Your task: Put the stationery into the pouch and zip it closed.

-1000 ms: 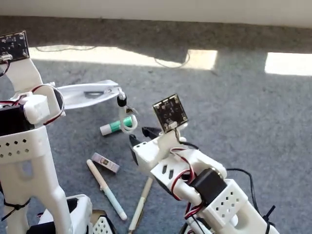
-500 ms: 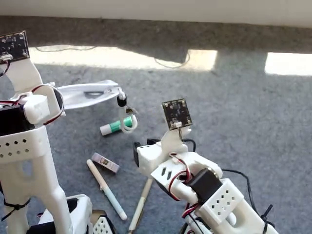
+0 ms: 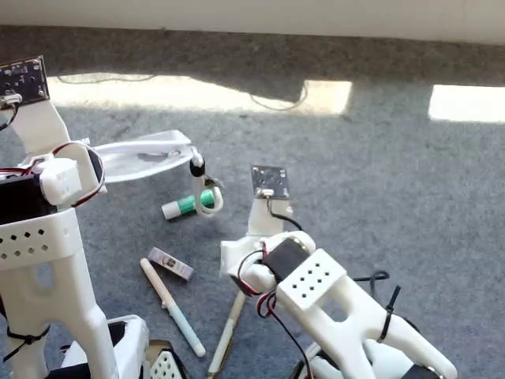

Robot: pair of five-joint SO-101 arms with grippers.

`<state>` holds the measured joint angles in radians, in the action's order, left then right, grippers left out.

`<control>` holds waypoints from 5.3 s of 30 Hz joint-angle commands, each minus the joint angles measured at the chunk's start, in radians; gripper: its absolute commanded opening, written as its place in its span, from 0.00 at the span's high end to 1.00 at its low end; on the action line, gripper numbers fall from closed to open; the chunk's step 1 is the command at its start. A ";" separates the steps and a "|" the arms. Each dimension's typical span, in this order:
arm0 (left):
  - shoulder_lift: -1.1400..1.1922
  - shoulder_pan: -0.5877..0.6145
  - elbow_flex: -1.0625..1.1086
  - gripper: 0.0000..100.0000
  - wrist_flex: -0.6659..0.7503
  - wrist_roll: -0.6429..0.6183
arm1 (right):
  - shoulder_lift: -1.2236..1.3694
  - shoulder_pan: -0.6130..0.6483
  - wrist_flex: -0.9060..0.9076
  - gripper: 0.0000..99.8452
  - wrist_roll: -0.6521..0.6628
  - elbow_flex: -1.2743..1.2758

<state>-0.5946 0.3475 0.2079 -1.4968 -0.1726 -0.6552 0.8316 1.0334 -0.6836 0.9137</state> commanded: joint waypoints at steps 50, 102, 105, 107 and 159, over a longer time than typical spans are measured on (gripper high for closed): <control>0.010 0.013 -0.004 0.99 0.035 -0.012 | 0.542 -0.001 0.140 0.99 -0.103 -0.297; 0.010 0.012 -0.002 0.99 0.035 -0.012 | -0.257 -0.077 0.214 1.00 0.012 -0.377; 0.010 0.010 -0.002 0.99 0.035 -0.012 | -0.302 -0.077 0.153 1.00 0.035 -0.377; 0.010 0.010 -0.002 0.99 0.035 -0.012 | -0.334 -0.077 0.122 1.00 0.086 -0.377; 0.013 0.012 -0.002 0.99 0.037 -0.012 | -0.117 -0.058 -1.095 1.00 0.480 -0.308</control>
<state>-0.5930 0.3475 0.2079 -1.4845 -0.1726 -0.7825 0.7979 0.0330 -0.2140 0.5808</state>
